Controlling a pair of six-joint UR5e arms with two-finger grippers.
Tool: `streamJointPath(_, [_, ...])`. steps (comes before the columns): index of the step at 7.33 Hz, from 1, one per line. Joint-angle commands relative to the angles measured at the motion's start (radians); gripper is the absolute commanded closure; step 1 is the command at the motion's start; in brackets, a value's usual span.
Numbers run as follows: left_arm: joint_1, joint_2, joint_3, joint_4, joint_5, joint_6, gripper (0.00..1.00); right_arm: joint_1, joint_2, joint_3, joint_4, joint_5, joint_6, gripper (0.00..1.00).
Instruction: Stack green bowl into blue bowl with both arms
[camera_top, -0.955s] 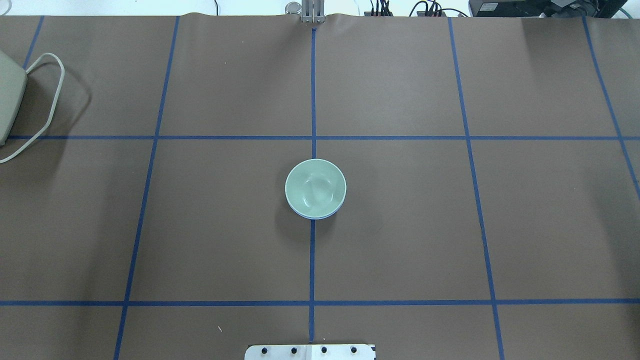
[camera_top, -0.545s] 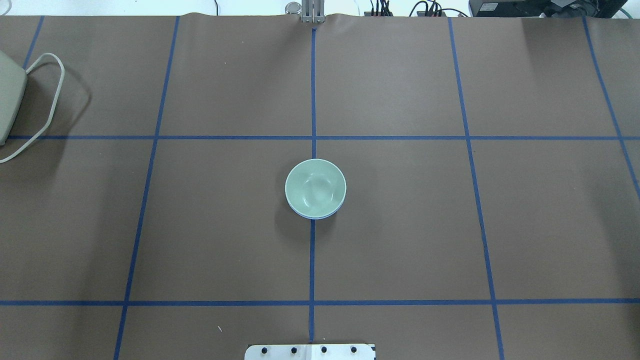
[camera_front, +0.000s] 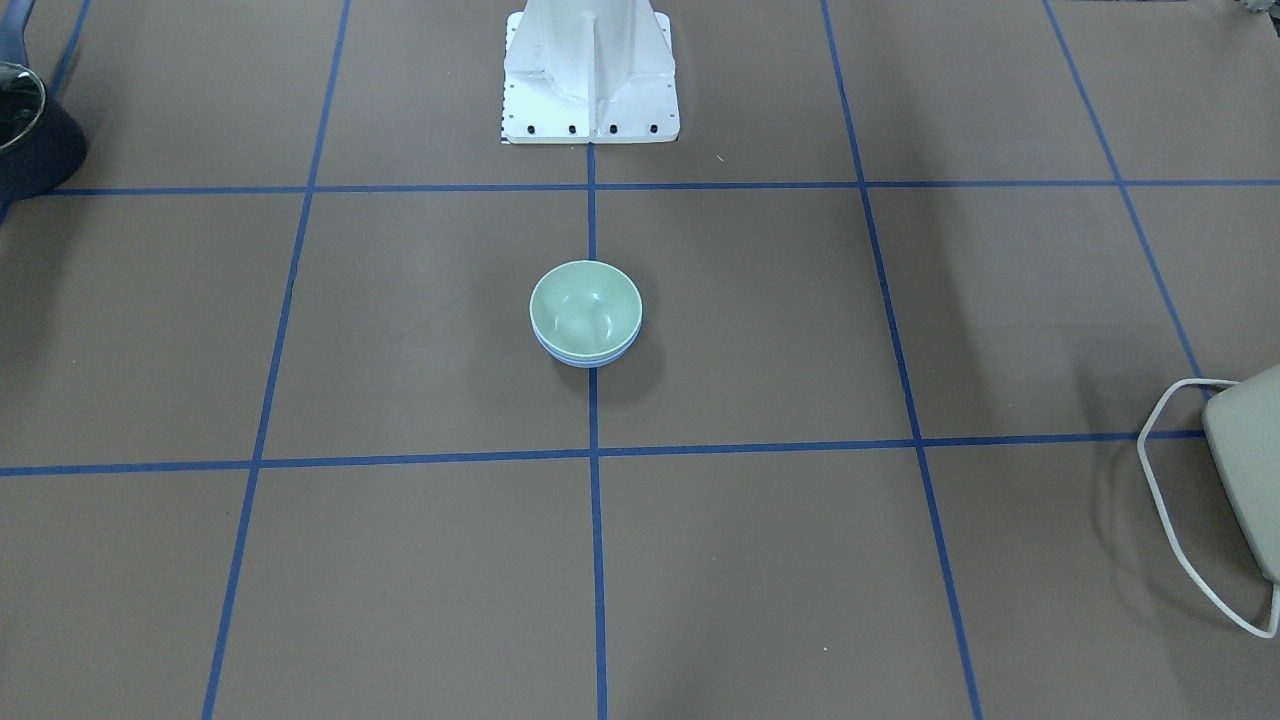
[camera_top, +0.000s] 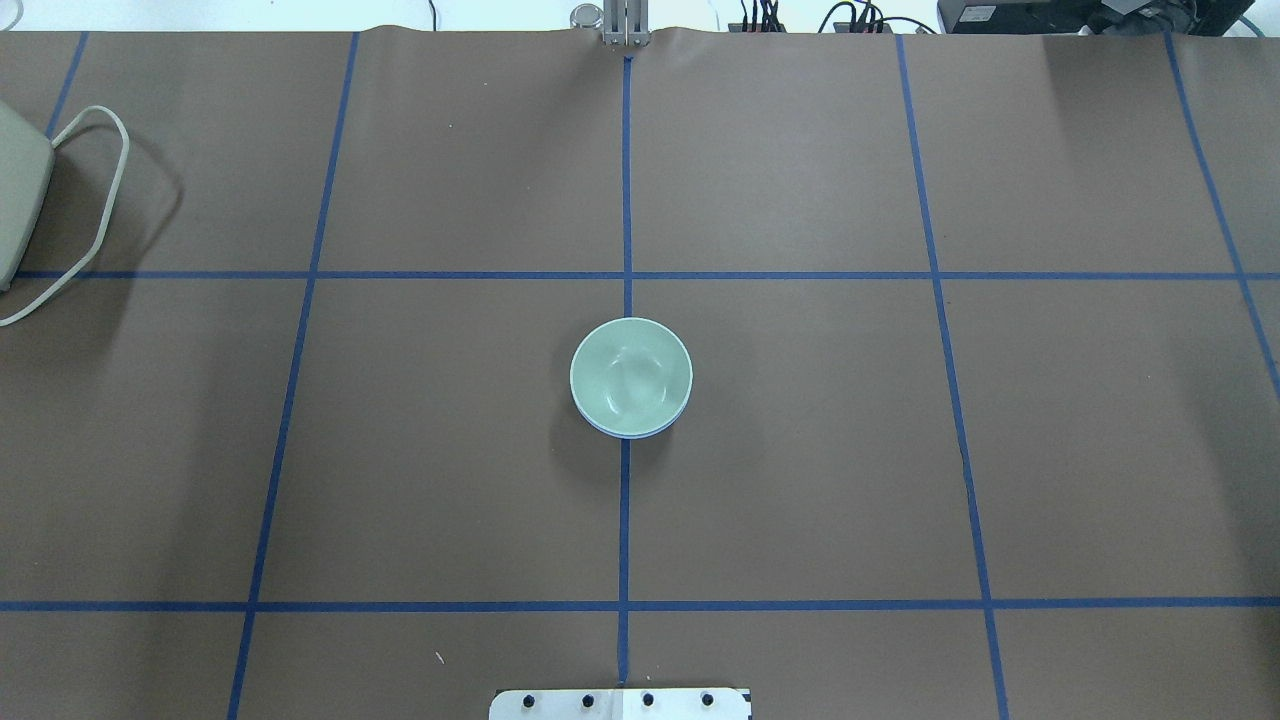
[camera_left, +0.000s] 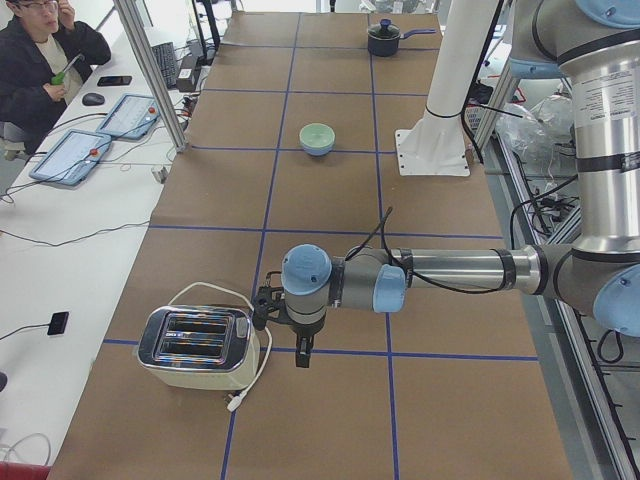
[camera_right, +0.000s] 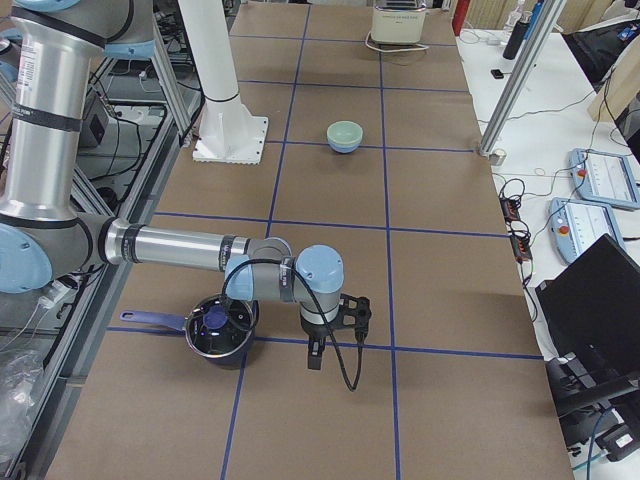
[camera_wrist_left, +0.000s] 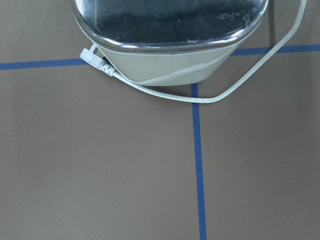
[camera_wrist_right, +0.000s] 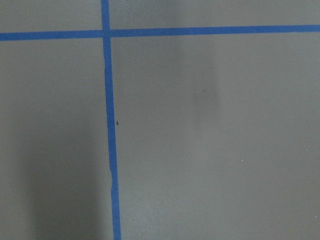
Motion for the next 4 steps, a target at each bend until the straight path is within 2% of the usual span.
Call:
streamJointPath(1, [0.001,0.000,0.001,0.000,0.000,0.000,0.02,0.000,0.000,-0.005,0.000,0.000,-0.002,0.00])
streamJointPath(4, [0.000,0.000,0.006,0.000,0.000,0.000,0.01,0.000,0.000,-0.013,0.000,0.000,-0.002,0.00])
